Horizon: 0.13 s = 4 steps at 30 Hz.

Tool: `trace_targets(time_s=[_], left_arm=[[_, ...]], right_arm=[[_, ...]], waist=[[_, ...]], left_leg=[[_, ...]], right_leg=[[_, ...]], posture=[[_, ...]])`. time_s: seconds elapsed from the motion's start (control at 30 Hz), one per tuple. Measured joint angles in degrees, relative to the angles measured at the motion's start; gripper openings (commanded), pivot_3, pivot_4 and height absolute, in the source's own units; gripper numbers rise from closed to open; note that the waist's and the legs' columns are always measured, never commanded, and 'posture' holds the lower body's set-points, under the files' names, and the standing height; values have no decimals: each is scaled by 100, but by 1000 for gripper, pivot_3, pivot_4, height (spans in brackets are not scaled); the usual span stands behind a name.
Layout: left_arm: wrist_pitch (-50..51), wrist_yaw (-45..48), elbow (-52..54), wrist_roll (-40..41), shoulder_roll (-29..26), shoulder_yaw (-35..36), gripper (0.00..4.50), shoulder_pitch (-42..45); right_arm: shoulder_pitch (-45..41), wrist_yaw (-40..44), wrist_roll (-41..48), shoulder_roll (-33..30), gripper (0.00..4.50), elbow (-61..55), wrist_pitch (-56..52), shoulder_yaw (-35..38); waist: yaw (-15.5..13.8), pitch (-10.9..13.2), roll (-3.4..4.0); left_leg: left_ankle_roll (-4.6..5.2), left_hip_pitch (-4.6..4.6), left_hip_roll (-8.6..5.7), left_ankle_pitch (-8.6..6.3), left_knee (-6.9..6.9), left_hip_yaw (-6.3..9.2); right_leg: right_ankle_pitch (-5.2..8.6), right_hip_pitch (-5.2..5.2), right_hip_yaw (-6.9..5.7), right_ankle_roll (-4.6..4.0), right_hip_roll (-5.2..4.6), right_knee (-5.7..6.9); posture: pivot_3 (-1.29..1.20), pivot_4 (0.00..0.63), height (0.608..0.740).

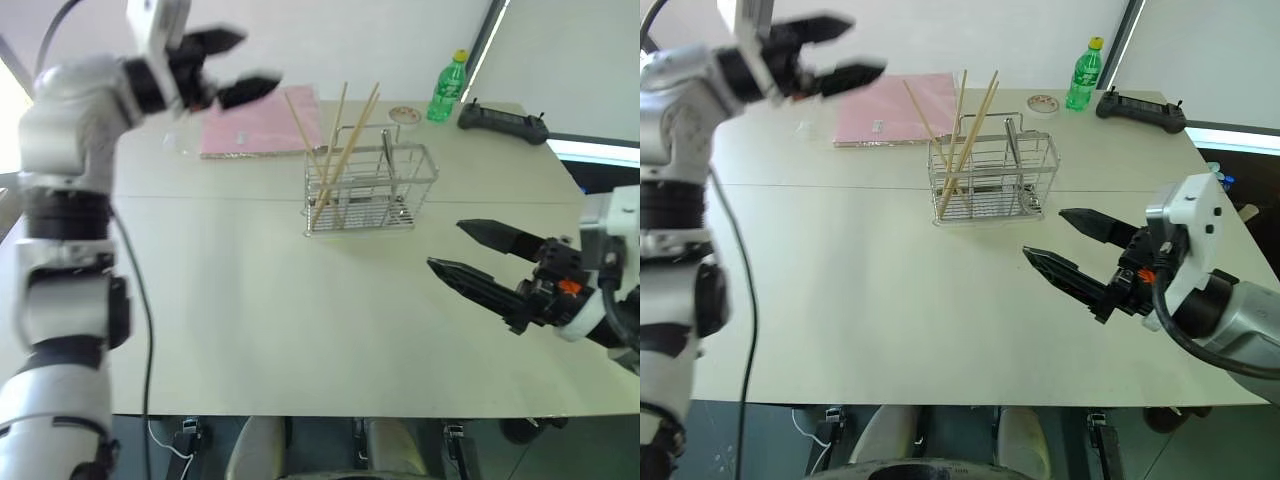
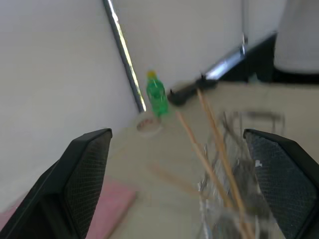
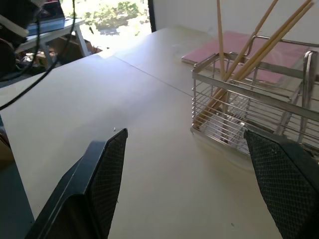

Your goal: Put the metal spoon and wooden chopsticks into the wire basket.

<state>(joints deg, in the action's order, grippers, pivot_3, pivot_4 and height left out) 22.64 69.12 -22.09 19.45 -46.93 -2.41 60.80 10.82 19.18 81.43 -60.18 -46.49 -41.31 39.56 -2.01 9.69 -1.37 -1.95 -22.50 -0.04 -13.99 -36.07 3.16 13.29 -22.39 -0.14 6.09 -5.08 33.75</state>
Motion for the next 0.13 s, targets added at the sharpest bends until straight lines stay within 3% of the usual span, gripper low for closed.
trace_targets(time_s=[0.13], left_arm=[[-241,1160,116,-138,-605,-270,4460,-474]], right_arm=[[20,297,-328,-11,3841,451,-70,272]], waist=[[-51,4,-7]], left_leg=[[-1,-17,23,0,-10,2]], right_leg=[[-2,-3,-8,-6,-10,-4]], posture=[[0,150,721]])
